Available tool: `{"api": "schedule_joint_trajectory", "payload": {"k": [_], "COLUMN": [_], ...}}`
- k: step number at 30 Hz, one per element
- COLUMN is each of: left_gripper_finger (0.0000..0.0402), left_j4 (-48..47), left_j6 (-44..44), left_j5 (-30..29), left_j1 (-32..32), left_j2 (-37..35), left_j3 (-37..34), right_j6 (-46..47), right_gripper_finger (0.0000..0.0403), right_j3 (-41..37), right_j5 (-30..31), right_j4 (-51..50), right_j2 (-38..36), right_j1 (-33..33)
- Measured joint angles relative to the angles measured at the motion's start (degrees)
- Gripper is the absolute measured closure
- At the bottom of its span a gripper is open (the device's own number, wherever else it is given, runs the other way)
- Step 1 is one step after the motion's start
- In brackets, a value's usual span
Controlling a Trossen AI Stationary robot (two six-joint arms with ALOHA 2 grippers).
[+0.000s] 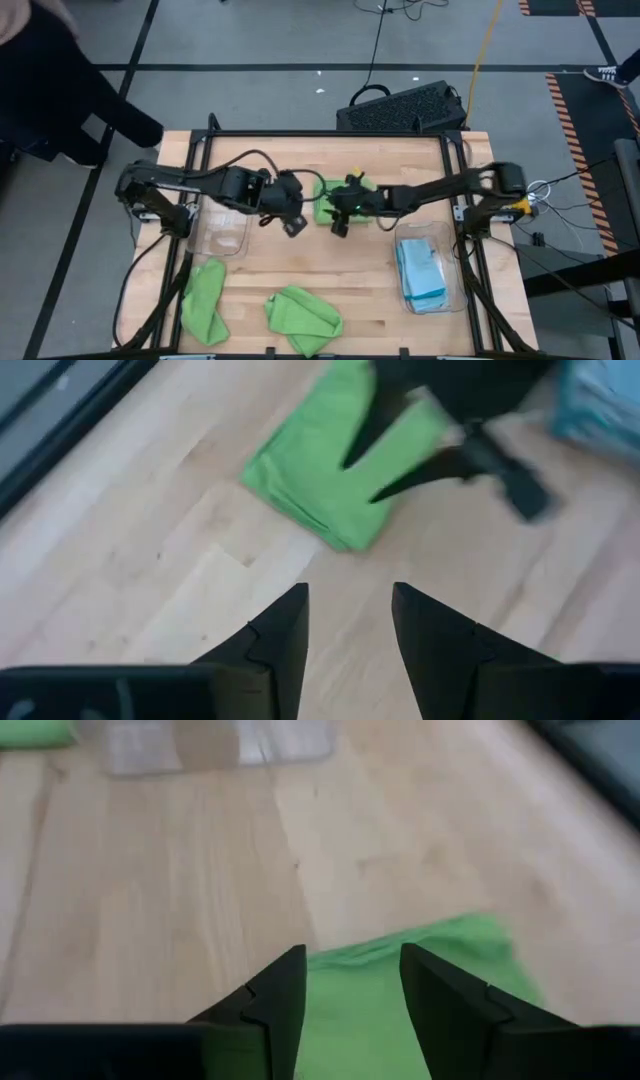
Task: Sort microfiber towel by color & place in baskets
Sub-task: Put the folded green microfiber towel into the left transparent bin
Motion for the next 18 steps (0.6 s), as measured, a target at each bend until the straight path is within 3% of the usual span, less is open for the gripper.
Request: {"api": "schedule_joint_trajectory", "payload": {"k": [4, 8, 18], "left_gripper_finger": [0.0254, 0.0242, 0.0119], "left_j4": [0.6, 0.9, 5.8], "left_j6": [-8.8, -10.6, -13.6], "left_j5": [0.8, 5.3, 12.8], "left_j1": [4.1, 8.3, 12.6], "left_j2": [2.1, 5.7, 14.7], "left_j3": [0.0, 0.0, 0.0], "right_j6": [-2.3, -1.5, 2.8], "right_gripper_finger": [0.0248, 0.0248, 0.0248], "right_j3": [-0.6, -0.7, -0.8], "right_j5": [3.0, 6.5, 7.6], "right_j4": [-3.9, -8.5, -18.7], "right_j2": [-9.6, -18.9, -32.0], "right_j1": [0.0, -0.7, -3.6]}}
